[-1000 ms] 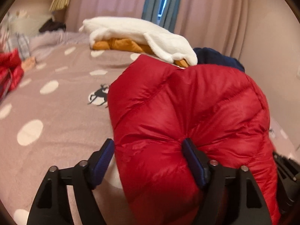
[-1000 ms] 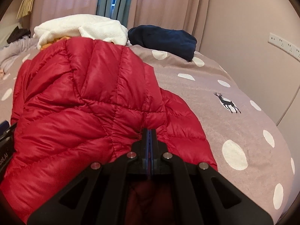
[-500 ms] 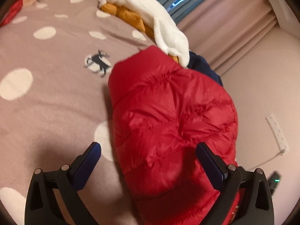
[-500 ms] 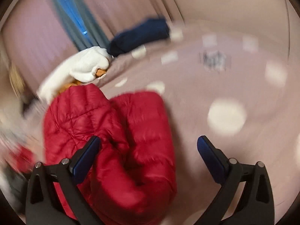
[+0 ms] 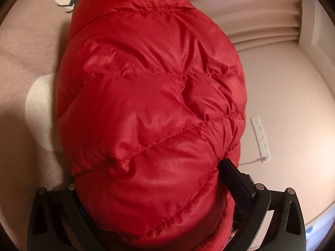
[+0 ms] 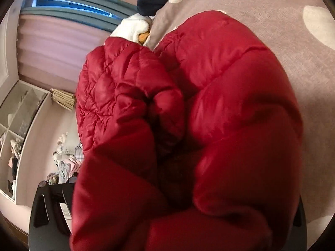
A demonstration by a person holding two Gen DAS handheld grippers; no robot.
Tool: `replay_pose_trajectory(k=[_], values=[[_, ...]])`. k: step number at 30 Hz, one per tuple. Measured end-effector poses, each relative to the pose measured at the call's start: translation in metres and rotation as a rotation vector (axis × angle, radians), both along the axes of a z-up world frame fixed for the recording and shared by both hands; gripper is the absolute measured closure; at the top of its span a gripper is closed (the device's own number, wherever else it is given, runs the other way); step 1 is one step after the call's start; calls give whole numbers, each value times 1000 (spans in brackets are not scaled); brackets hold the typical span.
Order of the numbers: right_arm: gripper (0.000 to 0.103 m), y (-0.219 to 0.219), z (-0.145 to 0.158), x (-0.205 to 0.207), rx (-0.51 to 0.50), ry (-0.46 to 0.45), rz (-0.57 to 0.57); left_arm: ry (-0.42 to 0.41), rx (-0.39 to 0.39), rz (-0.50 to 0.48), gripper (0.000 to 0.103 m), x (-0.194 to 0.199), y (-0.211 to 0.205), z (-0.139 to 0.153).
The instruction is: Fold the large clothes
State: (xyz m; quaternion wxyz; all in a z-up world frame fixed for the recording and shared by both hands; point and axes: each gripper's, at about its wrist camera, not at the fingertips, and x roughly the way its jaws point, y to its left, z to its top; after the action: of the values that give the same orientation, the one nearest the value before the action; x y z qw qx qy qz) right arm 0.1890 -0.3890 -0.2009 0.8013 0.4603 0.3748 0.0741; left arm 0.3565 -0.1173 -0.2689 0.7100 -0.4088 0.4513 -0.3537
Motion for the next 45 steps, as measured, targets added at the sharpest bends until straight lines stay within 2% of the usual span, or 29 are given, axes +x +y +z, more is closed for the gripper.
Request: replay_pose_trajectory(k=[1,4,6,13,20,29,32,36,38,42,45], values=[[16,-2,-1,-1,15,-7,-10,7,0,17,10,3,-2,-1],[36,-5,-6,-3,75,-18,-22,11,40,66,15,5,-13,-1],[40,-3,-6,-6,70,-20,-25,-12,80,74,16,2,-26,3],[43,5,1,-3,20,-18,-26,-9,89,83,18,-3,-52,5],[40,2,-5,2,25,-8,-28,-27,108,89,18,9,-63,12],[41,0,-4,-5,17,-11,-18,-29,129,90,18,1,-84,29],[44,2,3,-5,-11,-18,-3,-39,160,93,20,-4,-87,43],[48,2,17,-7,-36,-44,9,-51,162,100,22,-11,-105,60],[49,2,23,-9,-29,-61,19,-82,181,106,23,-16,-114,73],[49,3,34,-13,-10,-96,7,-148,229,117,24,-34,-104,106],[49,5,47,-16,0,-137,29,-199,232,122,24,-47,-105,127]])
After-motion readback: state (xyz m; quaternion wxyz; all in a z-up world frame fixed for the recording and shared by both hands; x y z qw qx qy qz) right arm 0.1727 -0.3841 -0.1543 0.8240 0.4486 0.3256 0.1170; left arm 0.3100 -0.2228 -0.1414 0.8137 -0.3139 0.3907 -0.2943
